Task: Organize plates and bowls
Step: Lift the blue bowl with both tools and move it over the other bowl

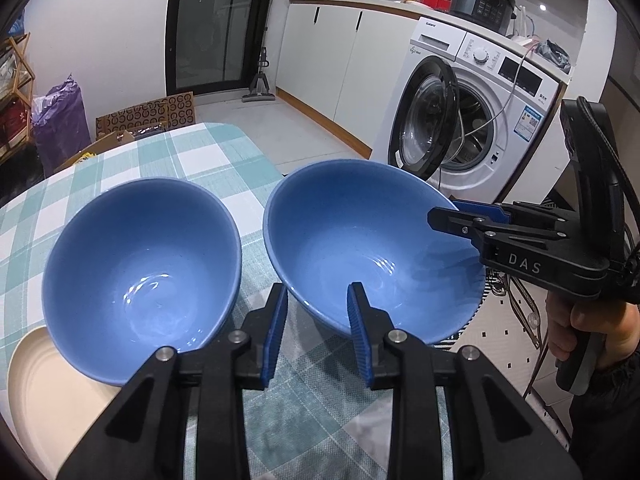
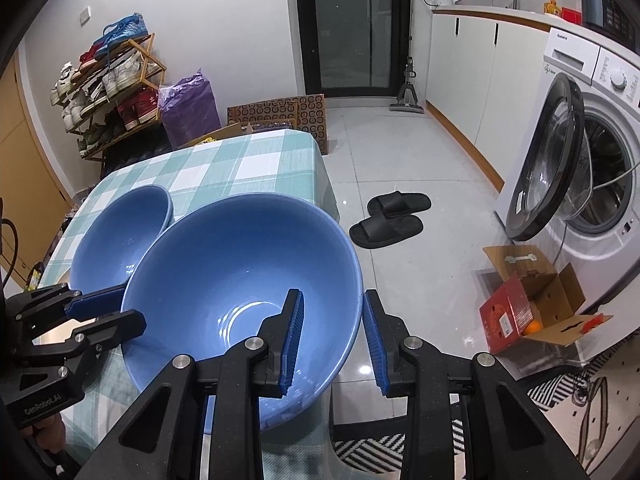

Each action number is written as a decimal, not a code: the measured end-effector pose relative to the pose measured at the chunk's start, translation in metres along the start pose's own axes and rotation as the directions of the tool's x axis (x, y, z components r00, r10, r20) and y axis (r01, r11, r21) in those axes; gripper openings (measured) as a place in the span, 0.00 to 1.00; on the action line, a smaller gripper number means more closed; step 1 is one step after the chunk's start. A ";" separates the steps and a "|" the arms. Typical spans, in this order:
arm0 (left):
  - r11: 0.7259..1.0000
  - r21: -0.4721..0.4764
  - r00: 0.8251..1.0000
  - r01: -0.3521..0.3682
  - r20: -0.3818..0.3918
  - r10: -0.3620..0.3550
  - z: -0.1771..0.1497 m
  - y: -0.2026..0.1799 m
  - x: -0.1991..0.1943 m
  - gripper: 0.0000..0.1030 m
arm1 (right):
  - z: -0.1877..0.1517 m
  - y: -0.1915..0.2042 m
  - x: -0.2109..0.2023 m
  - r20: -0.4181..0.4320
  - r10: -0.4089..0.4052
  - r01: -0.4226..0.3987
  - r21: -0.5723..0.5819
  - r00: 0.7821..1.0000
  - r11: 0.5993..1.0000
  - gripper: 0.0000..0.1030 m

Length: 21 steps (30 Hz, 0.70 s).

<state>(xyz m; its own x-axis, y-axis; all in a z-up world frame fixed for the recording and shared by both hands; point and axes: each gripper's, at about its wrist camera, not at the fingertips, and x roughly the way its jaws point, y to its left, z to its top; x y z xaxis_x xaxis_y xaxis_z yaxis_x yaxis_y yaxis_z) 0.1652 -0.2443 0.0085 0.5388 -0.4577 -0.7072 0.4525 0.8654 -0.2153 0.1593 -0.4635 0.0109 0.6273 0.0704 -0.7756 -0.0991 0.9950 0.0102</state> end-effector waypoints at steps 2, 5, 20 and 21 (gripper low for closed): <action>1.000 -0.001 1.000 0.001 0.007 -0.001 0.001 0.001 -0.003 0.28 | 0.001 0.002 -0.004 0.006 -0.001 0.001 -0.004 1.000 1.000 0.30; 1.000 0.005 1.000 0.000 0.019 0.000 0.002 0.002 -0.009 0.28 | 0.002 0.006 -0.010 0.016 -0.007 0.007 -0.011 1.000 1.000 0.30; 1.000 0.020 0.996 -0.014 0.084 0.012 0.009 0.010 -0.038 0.28 | 0.017 0.026 -0.040 0.074 -0.012 0.014 -0.034 0.997 0.999 0.30; 1.000 0.019 0.996 -0.016 0.090 0.015 0.010 0.011 -0.040 0.28 | 0.018 0.029 -0.043 0.079 -0.011 0.014 -0.037 0.997 0.999 0.30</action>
<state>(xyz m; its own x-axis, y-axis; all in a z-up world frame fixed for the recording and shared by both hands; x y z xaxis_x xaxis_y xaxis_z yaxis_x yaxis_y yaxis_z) 0.1560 -0.2187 0.0409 0.6070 -0.4614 -0.6470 0.4570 0.8688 -0.1909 0.1436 -0.4368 0.0556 0.6871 0.0646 -0.7237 -0.1190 0.9926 -0.0244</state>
